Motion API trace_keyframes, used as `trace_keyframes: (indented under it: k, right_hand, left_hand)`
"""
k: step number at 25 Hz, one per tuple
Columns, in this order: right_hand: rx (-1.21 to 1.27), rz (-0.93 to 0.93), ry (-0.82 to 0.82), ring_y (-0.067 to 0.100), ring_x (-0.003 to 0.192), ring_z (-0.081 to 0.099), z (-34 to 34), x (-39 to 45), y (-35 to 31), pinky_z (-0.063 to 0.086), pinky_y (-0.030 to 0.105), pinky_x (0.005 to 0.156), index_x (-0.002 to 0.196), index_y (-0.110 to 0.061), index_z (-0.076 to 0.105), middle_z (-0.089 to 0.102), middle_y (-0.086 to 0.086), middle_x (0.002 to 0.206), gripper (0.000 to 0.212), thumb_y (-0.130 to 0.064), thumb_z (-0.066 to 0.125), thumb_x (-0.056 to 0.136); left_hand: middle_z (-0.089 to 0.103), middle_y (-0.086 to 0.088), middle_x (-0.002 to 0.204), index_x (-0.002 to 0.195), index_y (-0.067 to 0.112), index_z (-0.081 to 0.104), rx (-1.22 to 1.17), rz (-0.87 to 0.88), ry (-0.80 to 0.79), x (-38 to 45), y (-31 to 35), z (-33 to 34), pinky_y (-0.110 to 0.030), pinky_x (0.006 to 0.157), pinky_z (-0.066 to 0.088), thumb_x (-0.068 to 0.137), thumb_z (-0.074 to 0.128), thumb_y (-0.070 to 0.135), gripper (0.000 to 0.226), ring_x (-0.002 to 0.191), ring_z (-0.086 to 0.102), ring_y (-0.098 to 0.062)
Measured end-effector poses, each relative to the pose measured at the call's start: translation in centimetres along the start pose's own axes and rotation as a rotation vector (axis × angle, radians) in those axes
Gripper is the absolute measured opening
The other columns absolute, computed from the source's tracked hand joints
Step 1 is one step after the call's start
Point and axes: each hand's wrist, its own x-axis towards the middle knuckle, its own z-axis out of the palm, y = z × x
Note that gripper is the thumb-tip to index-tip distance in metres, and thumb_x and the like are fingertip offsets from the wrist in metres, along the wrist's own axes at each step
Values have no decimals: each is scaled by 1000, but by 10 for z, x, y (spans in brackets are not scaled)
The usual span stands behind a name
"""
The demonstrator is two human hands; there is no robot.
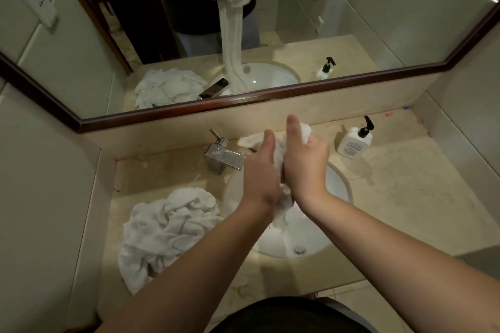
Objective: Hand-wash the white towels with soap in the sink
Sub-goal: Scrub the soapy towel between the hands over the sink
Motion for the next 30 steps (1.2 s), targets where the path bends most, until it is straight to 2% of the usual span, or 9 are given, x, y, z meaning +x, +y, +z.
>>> trace_keyframes:
  k: [4, 8, 10, 13, 17, 20, 23, 28, 30]
  right_hand:
    - [-68, -83, -79, 3, 41, 46, 5, -12, -1, 34, 18, 48, 52, -22, 48, 48, -10, 43, 51, -42, 55, 98]
    - [21, -34, -23, 7, 43, 47, 6, -2, -7, 36, 27, 49, 54, -18, 50, 49, -7, 46, 51, -43, 52, 99]
    - [-54, -98, -91, 7, 47, 54, 9, -13, -3, 39, 27, 51, 57, -21, 54, 54, -8, 48, 50, -51, 50, 96]
    - [-2, -72, -36, 7, 44, 48, 7, -3, -3, 38, 28, 47, 53, -15, 51, 51, -5, 44, 54, -43, 53, 99]
    - [-80, -144, -92, 17, 55, 62, 9, -18, -2, 49, 35, 54, 69, 0, 63, 61, 11, 57, 61, -49, 44, 98]
    - [-18, 0, 33, 5, 40, 46, 0, 3, -3, 37, 25, 48, 54, -13, 51, 49, -6, 45, 54, -41, 52, 99]
    - [10, 52, 83, 6, 43, 35, -19, 30, 7, 31, 24, 47, 52, -19, 35, 36, -11, 42, 54, -39, 54, 99]
    - [-51, 153, -13, 7, 55, 55, -54, 43, 44, 43, 21, 58, 67, -13, 52, 57, 1, 61, 45, -43, 51, 100]
    - [-79, 223, -82, 10, 67, 63, -67, 58, 65, 49, 27, 69, 76, -10, 60, 67, 4, 73, 41, -43, 52, 99]
  left_hand:
    - [72, -14, 98, 112, 1, 66, -99, -51, 60, 3, 6, -3, -34, 85, 56, 102, 47, 49, 52, 92, 71, -20]
    - [75, -15, 91, 99, 0, 72, 1, -30, -1, -2, 4, -2, -29, 73, 57, 103, 44, 47, 55, 85, 73, -21]
    - [71, -9, 81, 91, 6, 70, -46, -10, 74, 6, 10, -5, -33, 80, 58, 101, 48, 50, 50, 81, 70, -19]
    - [72, -21, 100, 103, -6, 69, -6, 26, 39, 5, 9, -1, -47, 97, 54, 99, 50, 52, 61, 99, 70, -31]
    - [73, -16, 88, 98, -4, 69, 11, -33, 33, 3, 13, -2, -29, 78, 57, 102, 46, 49, 58, 86, 71, -22]
    - [66, -18, 98, 108, 3, 68, 135, 24, -70, 3, 3, -2, -38, 86, 51, 101, 47, 52, 54, 93, 64, -21]
    - [72, 8, 98, 95, 16, 70, 290, 7, -104, 5, -9, -3, -26, 86, 48, 102, 45, 51, 43, 89, 65, 0]
    - [68, 9, 104, 103, 20, 67, 320, -63, 40, 37, -25, -15, -29, 89, 44, 101, 39, 58, 47, 106, 62, -11]
    - [61, 7, 116, 124, 16, 61, 385, -66, 83, 49, -36, -18, -30, 96, 39, 101, 36, 60, 56, 114, 55, -14]
